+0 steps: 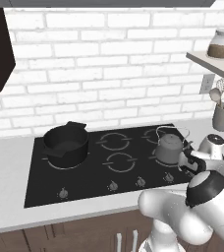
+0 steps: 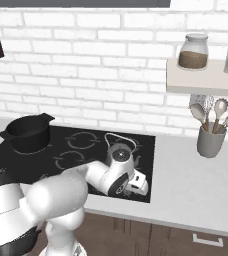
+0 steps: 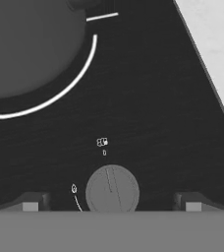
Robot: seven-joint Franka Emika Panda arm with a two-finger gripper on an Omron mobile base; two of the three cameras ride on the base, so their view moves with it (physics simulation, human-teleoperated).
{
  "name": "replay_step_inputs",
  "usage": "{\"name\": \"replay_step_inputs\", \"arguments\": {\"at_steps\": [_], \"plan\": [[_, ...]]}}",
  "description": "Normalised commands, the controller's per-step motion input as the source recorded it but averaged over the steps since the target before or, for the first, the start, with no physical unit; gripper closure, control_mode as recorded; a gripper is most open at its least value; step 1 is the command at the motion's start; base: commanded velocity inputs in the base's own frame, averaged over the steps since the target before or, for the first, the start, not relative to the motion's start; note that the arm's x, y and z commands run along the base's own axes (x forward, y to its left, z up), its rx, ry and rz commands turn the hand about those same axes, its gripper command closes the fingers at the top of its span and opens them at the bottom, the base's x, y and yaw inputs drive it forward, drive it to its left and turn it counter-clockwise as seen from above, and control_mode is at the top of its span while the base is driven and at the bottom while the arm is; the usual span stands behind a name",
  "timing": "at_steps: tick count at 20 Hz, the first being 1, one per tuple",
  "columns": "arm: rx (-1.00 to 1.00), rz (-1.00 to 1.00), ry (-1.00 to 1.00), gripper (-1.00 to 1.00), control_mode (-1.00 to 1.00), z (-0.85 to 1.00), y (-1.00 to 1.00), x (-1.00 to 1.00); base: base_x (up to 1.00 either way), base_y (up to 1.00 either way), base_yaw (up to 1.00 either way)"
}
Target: Pick the kettle from the counter and place it on a stove burner. Then turn the burner on.
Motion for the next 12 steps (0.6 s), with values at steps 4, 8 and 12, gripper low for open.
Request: {"name": "replay_step_inputs", "arguments": {"at_steps": [4, 8, 12], "plan": [[0.00, 0.00, 0.01, -1.00, -1.00, -0.05, 0.00, 0.05, 0.00, 0.00, 0.00], [-0.01, 0.00, 0.02, -1.00, -1.00, -0.26, 0.00, 0.00, 0.00, 0.00, 0.00], [-0.02, 0.00, 0.01, -1.00, -1.00, -0.26, 0.00, 0.01, 0.00, 0.00, 0.00]]}}
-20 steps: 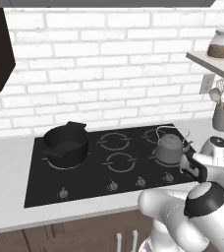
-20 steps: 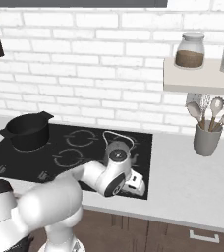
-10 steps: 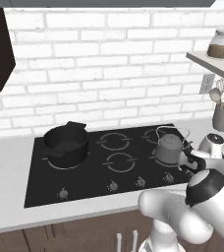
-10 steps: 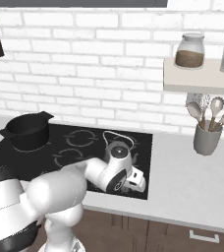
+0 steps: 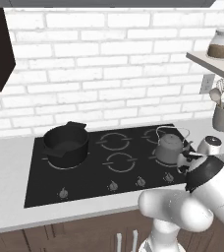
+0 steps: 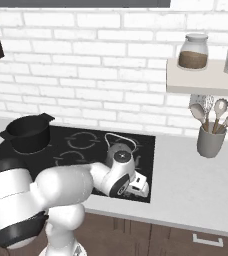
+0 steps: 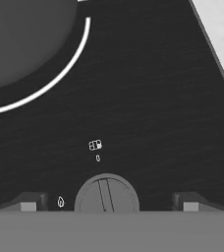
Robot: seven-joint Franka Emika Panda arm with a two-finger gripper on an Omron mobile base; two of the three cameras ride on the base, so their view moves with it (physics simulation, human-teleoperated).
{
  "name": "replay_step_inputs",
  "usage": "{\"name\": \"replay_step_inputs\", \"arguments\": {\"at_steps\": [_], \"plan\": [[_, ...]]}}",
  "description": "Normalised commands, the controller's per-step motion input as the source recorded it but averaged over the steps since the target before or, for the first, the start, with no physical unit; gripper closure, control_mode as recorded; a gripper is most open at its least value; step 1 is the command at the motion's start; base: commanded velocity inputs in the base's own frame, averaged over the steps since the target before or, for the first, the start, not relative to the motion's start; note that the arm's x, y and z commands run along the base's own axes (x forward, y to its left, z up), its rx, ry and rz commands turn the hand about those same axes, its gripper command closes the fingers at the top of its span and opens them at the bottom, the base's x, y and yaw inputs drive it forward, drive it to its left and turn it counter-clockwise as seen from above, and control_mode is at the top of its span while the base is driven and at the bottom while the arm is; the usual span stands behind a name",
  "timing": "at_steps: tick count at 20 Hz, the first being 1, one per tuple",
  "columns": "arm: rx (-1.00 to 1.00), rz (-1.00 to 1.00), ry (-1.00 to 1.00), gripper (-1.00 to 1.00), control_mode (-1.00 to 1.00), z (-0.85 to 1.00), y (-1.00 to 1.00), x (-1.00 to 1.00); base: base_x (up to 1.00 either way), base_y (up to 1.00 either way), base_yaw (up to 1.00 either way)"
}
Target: Pick the kettle from the counter and place it on a stove burner. Then turn the burner on.
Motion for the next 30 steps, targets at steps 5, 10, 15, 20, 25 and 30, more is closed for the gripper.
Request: {"name": "replay_step_inputs", "arguments": {"at_steps": [5, 10, 15, 20, 25, 30], "plan": [[0.00, 0.00, 0.00, 1.00, -1.00, -0.02, 0.00, 0.00, 0.00, 0.00, 0.00], [0.00, 0.00, 0.00, 1.00, -1.00, 0.00, 0.00, 0.00, 0.00, 0.00, 0.00], [0.00, 0.03, 0.00, 1.00, -1.00, 0.00, 0.00, 0.00, 0.00, 0.00, 0.00], [-0.04, 0.36, -0.01, 1.00, -1.00, 0.00, 0.00, -0.02, 0.00, 0.00, 0.00], [-0.10, 0.50, 0.00, 1.00, -1.00, 0.00, 0.01, -0.06, 0.00, 0.00, 0.00], [-0.15, 0.48, 0.00, 1.00, -1.00, 0.00, 0.13, -0.03, 0.00, 0.00, 0.00]]}}
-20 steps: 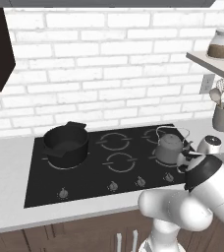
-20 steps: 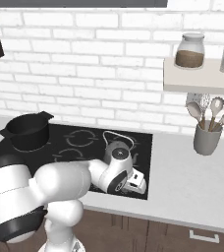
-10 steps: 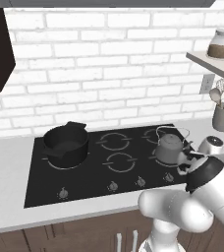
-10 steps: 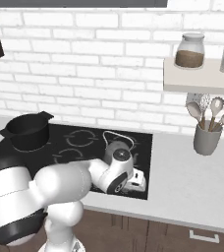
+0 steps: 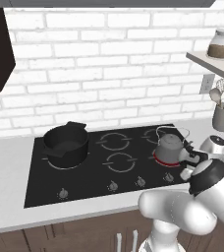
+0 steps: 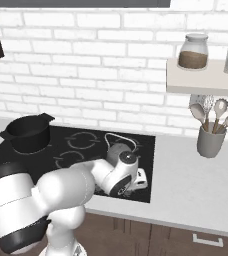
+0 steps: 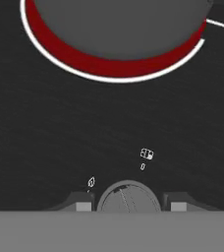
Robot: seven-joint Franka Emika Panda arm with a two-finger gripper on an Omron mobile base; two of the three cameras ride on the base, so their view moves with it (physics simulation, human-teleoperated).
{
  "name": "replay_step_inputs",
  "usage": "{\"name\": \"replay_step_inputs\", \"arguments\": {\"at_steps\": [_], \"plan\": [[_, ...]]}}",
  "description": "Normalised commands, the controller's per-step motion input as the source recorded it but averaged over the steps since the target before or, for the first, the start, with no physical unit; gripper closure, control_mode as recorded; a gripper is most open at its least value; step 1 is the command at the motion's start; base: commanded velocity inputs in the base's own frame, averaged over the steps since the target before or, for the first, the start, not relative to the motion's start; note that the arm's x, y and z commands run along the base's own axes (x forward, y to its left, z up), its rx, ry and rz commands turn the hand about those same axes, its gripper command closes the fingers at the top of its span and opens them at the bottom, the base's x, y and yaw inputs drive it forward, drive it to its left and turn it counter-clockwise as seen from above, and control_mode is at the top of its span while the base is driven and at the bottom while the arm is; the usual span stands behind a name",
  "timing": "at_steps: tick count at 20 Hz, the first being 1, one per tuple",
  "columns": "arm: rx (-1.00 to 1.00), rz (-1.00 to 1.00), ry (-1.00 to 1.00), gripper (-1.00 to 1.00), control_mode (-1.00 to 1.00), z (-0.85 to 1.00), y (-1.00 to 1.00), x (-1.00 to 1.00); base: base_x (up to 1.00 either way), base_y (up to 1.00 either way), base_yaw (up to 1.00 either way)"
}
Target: Pick the kettle from the counter and place it on a stove burner. Then turn the burner on.
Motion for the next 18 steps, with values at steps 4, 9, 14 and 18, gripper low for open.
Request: {"name": "replay_step_inputs", "arguments": {"at_steps": [4, 9, 14, 18], "plan": [[-0.17, 0.45, 0.00, 1.00, -1.00, 0.00, 0.20, -0.05, 0.00, 0.00, 0.00], [-0.05, 0.11, 0.00, -1.00, -1.00, 0.00, 0.02, -0.02, 0.00, 0.00, 0.00], [0.00, 0.00, 0.00, -1.00, -1.00, 0.04, 0.00, 0.00, 0.00, 0.00, 0.00], [0.00, 0.00, -0.02, -1.00, -1.00, 0.57, -0.02, 0.00, 0.00, 0.00, 0.00]]}}
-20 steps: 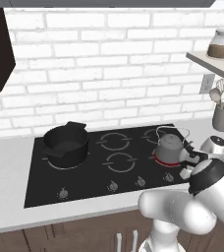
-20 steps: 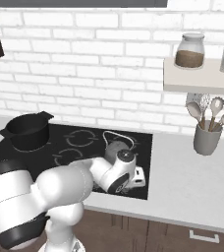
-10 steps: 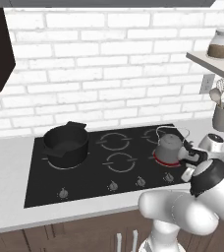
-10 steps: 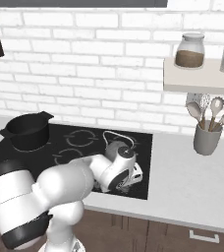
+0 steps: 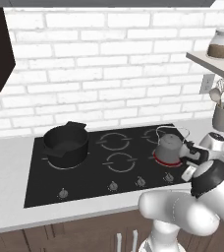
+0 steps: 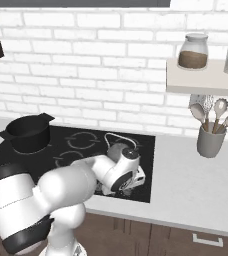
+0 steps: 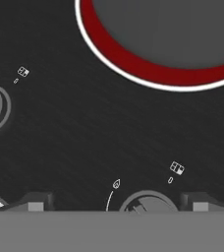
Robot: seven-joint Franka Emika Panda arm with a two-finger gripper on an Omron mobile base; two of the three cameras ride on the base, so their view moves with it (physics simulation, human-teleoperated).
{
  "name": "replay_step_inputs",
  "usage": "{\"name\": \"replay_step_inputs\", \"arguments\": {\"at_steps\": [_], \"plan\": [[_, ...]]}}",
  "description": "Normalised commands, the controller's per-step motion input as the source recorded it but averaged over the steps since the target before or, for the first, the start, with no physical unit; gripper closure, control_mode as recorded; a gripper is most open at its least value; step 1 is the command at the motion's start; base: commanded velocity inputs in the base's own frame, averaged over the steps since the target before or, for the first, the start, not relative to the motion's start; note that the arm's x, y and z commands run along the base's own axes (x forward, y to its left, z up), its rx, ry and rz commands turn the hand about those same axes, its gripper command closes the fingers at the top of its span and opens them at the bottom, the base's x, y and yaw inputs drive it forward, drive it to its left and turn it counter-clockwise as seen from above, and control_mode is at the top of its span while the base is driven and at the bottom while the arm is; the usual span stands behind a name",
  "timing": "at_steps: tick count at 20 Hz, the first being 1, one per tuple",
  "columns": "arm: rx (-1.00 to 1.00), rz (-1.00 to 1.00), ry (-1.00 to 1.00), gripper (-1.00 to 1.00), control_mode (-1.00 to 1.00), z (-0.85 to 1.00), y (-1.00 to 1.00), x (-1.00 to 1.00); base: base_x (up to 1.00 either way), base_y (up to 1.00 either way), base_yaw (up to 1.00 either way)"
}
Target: Pick the kettle from the counter and place it on a stove burner. Then turn the burner on.
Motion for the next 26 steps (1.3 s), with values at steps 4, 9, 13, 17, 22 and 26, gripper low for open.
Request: {"name": "replay_step_inputs", "arguments": {"at_steps": [4, 9, 13, 17, 22, 26], "plan": [[0.00, 0.00, -0.15, -1.00, -1.00, 0.97, -0.03, 0.00, 0.00, 0.00, 0.00], [0.01, 0.00, -0.27, -1.00, -1.00, 0.89, -0.19, 0.00, 0.00, 0.00, 0.00], [0.00, 0.00, 0.00, -1.00, -1.00, 0.00, -0.02, 0.00, 0.00, 0.00, 0.00], [0.03, 0.00, -0.11, -1.00, -1.00, 0.37, -0.41, -0.03, 0.00, 0.00, 0.00], [0.14, 0.00, -0.34, -1.00, -1.00, 0.86, -0.95, -0.37, 0.00, 0.00, 0.00], [0.24, -0.01, -0.51, -1.00, -1.00, 1.00, -0.99, -0.67, 0.00, 0.00, 0.00]]}}
